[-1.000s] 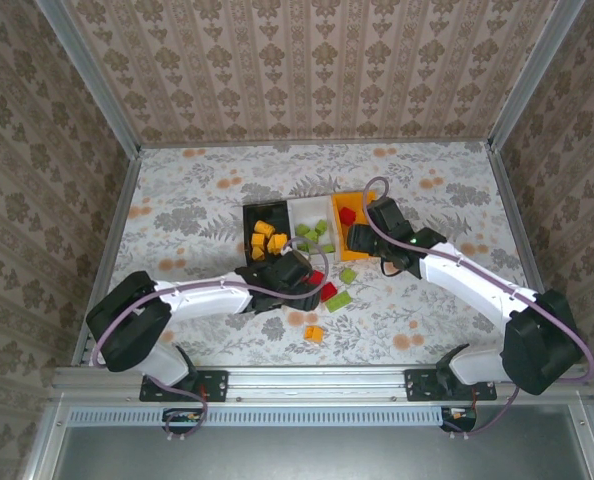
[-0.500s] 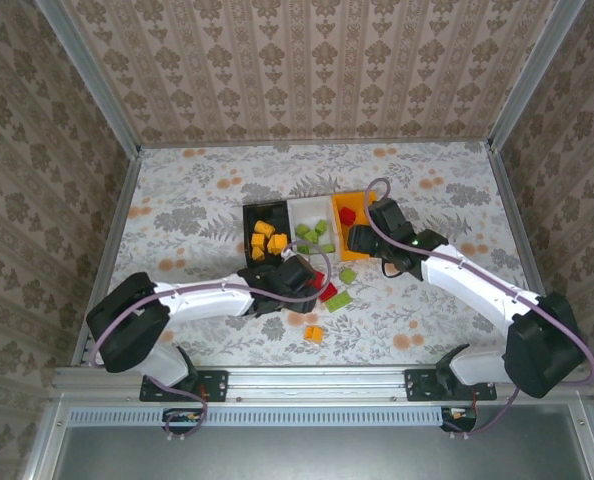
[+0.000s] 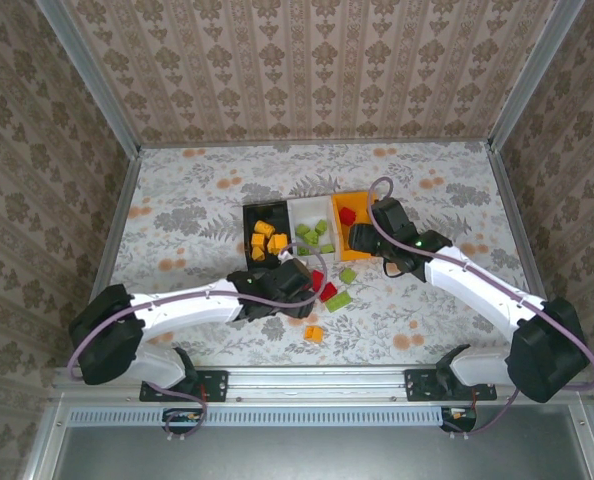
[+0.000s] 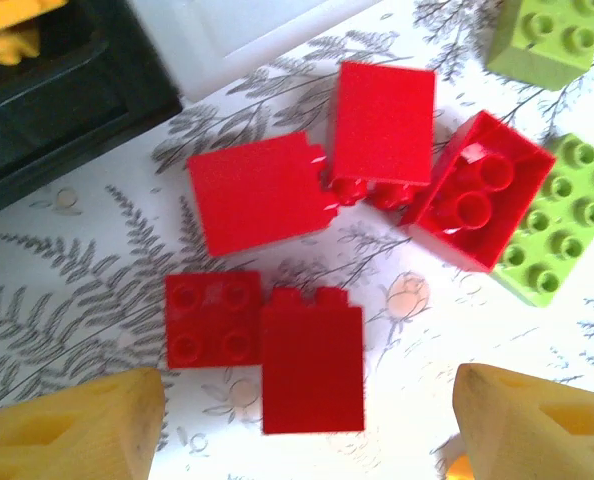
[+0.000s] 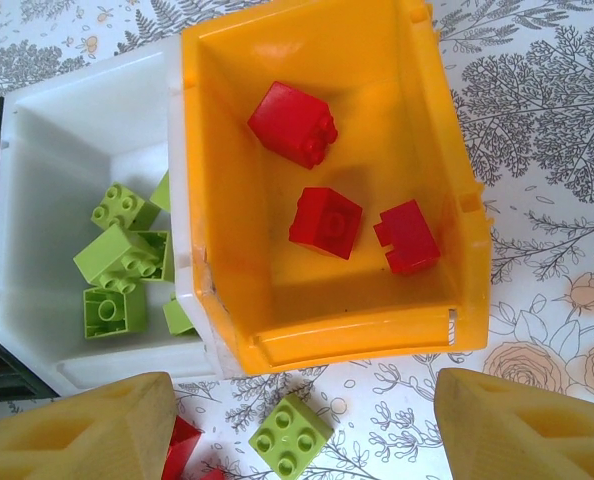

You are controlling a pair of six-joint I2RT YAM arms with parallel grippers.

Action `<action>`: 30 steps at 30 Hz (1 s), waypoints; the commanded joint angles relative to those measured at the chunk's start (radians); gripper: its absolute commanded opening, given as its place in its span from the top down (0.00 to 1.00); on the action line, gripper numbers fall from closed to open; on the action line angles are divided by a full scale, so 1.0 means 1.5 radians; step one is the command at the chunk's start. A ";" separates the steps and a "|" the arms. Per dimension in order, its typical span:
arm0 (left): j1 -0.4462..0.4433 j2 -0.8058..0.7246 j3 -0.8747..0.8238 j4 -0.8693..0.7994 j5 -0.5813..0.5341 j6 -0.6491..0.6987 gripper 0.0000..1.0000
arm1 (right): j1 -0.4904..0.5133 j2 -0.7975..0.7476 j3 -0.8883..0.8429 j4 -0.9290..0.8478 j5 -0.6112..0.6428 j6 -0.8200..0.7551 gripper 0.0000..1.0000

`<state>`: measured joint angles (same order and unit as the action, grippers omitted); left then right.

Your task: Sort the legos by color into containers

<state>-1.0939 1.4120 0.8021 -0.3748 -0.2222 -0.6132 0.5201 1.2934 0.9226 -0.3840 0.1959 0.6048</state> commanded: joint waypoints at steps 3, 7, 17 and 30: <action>-0.004 0.064 0.020 -0.004 -0.006 0.023 0.27 | -0.008 -0.031 -0.010 -0.006 0.009 -0.007 0.30; -0.009 0.095 0.033 -0.015 -0.026 0.028 0.36 | -0.015 -0.041 -0.012 -0.010 0.008 -0.007 0.30; -0.033 0.094 0.026 -0.029 -0.044 0.015 0.57 | -0.031 -0.050 -0.008 -0.011 0.005 -0.009 0.29; -0.047 0.103 0.035 -0.046 -0.055 0.012 0.43 | -0.042 -0.060 -0.013 -0.008 -0.004 -0.005 0.29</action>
<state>-1.1580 1.5497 0.8360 -0.4191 -0.2893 -0.5915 0.4644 1.2327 0.9142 -0.3843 0.1951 0.6022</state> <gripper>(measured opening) 0.562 0.708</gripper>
